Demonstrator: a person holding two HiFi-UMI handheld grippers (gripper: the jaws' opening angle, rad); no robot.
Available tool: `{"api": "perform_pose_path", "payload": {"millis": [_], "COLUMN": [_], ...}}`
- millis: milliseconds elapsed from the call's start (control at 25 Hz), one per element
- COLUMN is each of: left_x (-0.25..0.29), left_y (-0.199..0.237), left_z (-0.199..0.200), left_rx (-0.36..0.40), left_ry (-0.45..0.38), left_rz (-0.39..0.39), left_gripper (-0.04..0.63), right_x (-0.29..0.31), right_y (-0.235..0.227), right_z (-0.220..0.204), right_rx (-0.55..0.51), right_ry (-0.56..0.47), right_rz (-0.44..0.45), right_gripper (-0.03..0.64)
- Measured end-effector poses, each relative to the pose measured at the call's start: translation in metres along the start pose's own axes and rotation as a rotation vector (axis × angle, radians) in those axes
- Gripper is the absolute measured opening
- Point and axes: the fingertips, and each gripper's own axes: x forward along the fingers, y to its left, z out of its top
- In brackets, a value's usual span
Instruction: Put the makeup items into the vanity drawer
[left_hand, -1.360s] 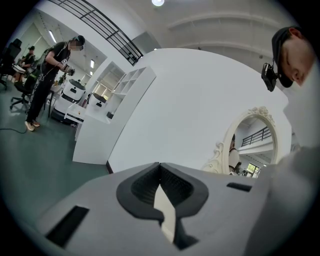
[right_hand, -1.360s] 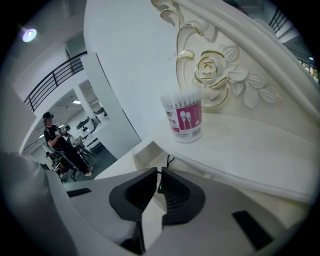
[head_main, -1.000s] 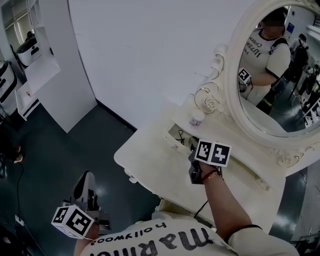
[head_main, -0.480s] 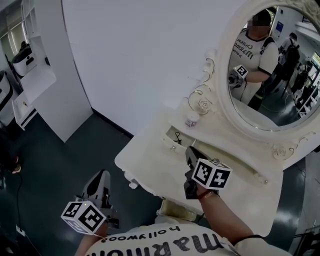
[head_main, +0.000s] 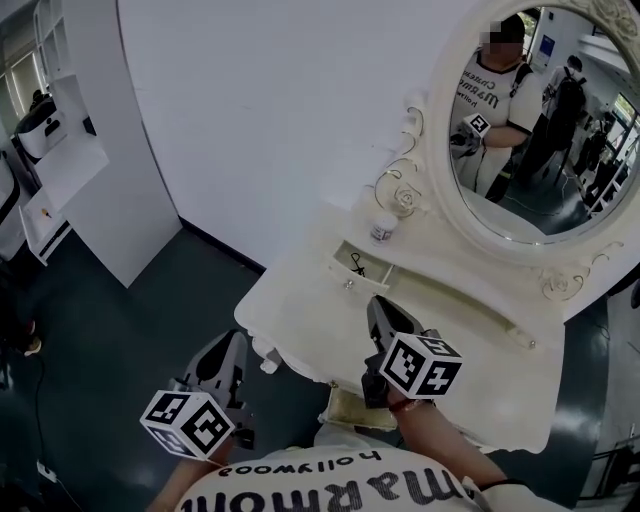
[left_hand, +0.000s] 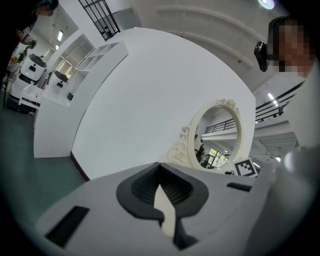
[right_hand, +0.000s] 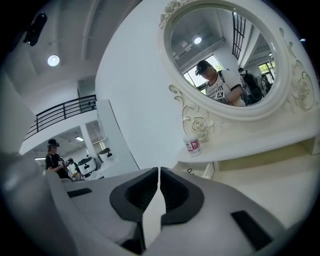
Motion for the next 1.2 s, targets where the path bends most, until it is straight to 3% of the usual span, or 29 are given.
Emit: {"api": "perform_pose_path", "payload": {"millis": [200,760,1200], "left_x": [-0.003,-0.019,-0.033], "left_y": [-0.002,-0.005,-0.002], "left_z": [-0.003,-0.011,-0.01], "left_rx": [0.016,0.043,0.049], "left_ry": [0.023,0.054,0.053], "left_rz": [-0.035,-0.106,-0.119], "left_gripper": [0.008,0.008,0.008], "right_x": [-0.011,-0.039,-0.047], "right_y": [0.018,0.025,0.034], "right_z": [-0.01,-0.037,-0.049], "right_rx": [-0.032,-0.051,-0.064], "right_ry": [0.002,0.009,0.022], "right_rz": [0.011,-0.064,-0.077], "right_gripper": [0.037,0.036,0.034]}}
